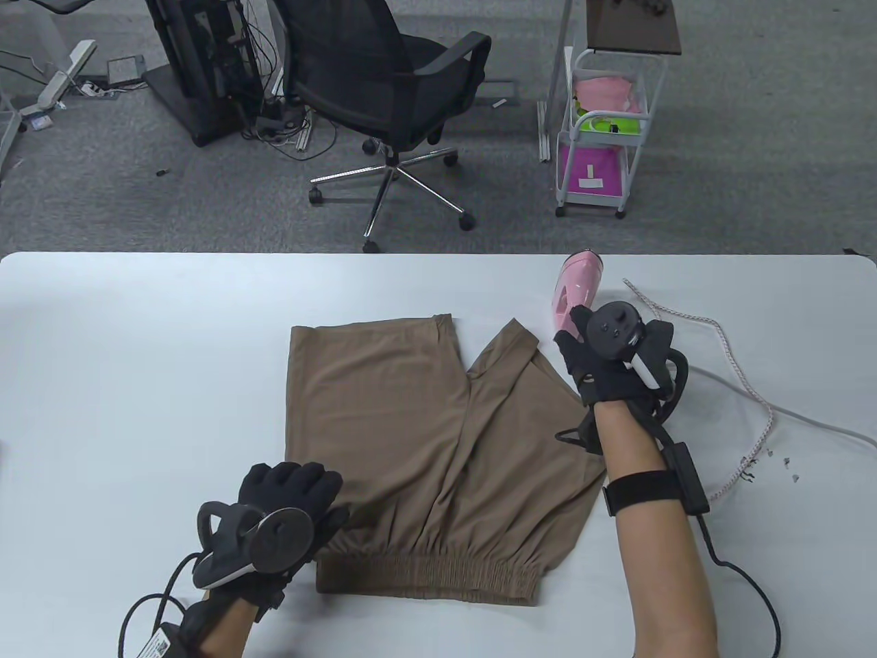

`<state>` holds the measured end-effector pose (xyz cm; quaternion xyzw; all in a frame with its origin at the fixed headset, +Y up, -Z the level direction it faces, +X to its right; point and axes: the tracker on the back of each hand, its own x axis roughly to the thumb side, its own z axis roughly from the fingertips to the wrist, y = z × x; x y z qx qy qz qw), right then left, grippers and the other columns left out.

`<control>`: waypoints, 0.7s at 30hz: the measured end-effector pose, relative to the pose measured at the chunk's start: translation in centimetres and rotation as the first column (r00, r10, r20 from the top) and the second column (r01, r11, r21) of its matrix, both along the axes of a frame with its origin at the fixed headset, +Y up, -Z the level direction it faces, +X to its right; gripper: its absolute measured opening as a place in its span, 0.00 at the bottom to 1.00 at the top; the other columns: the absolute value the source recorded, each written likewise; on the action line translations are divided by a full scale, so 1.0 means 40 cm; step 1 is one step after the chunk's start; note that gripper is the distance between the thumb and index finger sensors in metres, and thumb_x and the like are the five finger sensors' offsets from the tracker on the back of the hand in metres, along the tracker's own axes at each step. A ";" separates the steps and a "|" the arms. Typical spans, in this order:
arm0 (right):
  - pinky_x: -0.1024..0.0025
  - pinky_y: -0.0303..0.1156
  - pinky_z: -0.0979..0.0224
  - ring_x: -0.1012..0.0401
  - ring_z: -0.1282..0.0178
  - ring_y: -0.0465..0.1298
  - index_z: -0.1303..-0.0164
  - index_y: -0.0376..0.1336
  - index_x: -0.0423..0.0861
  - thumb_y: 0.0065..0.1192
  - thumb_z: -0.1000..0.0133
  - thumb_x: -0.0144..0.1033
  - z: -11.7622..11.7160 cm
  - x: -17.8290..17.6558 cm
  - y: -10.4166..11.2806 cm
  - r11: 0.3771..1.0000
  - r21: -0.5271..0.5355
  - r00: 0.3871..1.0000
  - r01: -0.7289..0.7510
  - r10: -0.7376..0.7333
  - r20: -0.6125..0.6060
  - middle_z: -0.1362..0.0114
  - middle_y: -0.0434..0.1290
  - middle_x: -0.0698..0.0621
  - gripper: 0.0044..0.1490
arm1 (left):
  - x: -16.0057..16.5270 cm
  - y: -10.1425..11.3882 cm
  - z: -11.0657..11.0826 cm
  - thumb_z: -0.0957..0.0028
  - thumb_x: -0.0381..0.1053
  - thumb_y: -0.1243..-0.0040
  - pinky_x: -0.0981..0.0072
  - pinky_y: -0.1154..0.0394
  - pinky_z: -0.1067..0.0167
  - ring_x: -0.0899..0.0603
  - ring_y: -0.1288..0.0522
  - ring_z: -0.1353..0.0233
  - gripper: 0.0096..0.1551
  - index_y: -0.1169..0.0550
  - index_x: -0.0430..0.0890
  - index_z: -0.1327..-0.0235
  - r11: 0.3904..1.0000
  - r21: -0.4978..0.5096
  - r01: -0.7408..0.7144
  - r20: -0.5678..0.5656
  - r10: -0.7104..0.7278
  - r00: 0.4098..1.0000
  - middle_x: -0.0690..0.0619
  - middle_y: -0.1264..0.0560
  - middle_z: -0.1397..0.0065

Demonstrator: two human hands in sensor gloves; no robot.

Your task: Iron shorts with electric iron on table

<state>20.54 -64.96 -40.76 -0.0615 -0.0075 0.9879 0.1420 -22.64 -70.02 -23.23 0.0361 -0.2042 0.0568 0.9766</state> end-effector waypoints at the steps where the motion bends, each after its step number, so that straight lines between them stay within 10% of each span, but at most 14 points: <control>1: 0.37 0.62 0.24 0.44 0.17 0.65 0.19 0.61 0.60 0.62 0.35 0.60 0.014 0.009 -0.008 1.000 -0.001 0.999 -0.025 0.025 -0.042 0.17 0.65 0.48 0.35 | 0.000 0.001 0.001 0.44 0.66 0.43 0.27 0.39 0.28 0.36 0.28 0.25 0.32 0.24 0.53 0.30 1.000 0.002 -0.002 0.002 0.002 1.000 0.49 0.26 0.24; 21: 0.40 0.62 0.22 0.46 0.17 0.62 0.17 0.59 0.53 0.60 0.35 0.56 0.124 0.104 -0.207 0.958 -0.198 0.977 -0.205 0.189 -0.098 0.19 0.63 0.45 0.37 | -0.003 -0.005 -0.002 0.44 0.66 0.43 0.27 0.39 0.28 0.36 0.27 0.26 0.32 0.23 0.53 0.31 1.000 -0.021 -0.003 0.000 0.003 1.000 0.48 0.26 0.25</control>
